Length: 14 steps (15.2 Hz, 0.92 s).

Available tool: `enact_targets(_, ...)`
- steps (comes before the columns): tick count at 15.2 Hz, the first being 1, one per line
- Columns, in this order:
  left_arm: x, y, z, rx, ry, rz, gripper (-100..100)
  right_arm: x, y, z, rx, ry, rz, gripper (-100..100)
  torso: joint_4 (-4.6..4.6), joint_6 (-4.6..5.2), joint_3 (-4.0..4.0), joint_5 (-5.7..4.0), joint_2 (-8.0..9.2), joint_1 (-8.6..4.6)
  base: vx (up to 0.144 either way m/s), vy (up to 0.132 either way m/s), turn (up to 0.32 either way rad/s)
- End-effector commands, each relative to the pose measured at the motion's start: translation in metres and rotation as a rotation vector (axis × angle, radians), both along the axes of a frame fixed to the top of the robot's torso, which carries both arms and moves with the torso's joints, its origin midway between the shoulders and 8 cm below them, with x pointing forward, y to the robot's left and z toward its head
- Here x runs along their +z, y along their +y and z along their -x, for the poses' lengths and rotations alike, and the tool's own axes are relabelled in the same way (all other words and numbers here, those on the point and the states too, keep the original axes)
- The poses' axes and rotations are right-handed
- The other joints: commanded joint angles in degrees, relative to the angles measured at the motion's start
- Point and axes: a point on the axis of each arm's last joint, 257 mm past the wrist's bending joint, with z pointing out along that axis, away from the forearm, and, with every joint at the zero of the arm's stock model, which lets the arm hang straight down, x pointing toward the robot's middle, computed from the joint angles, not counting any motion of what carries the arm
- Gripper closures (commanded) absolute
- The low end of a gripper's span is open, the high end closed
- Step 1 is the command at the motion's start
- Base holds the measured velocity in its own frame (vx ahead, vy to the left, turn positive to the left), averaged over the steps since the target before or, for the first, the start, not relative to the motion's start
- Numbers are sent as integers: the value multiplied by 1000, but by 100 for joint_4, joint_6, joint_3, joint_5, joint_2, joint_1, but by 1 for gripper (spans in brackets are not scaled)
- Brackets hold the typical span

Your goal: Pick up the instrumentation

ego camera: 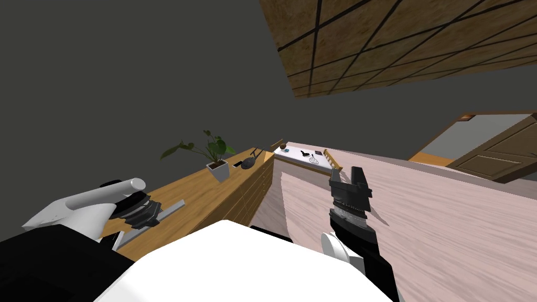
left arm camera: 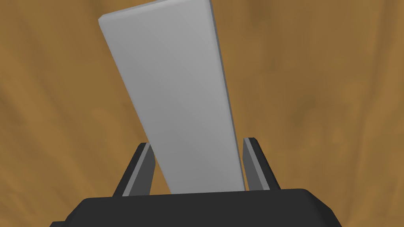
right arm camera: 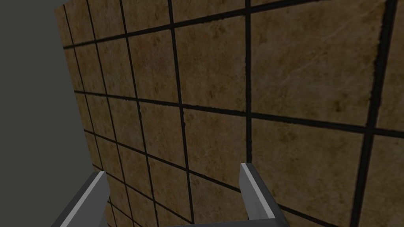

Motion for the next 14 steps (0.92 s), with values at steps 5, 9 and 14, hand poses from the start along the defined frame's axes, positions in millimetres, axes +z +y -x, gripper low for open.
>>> enact_targets(5,7,-10,-11,6,-1,-9,100,0,0,0,0,0,0,0,4,-2,10,1,17,29,-32,54,-8)
enact_targets(9,12,-21,-20,7,-1,-11,100,0,0,0,0,0,0,0,5,-5,11,2,18,23,-34,53,1)
enact_targets(14,16,-35,-28,6,0,-7,100,0,0,0,0,0,0,0,5,-5,10,-3,16,17,-29,43,-2)
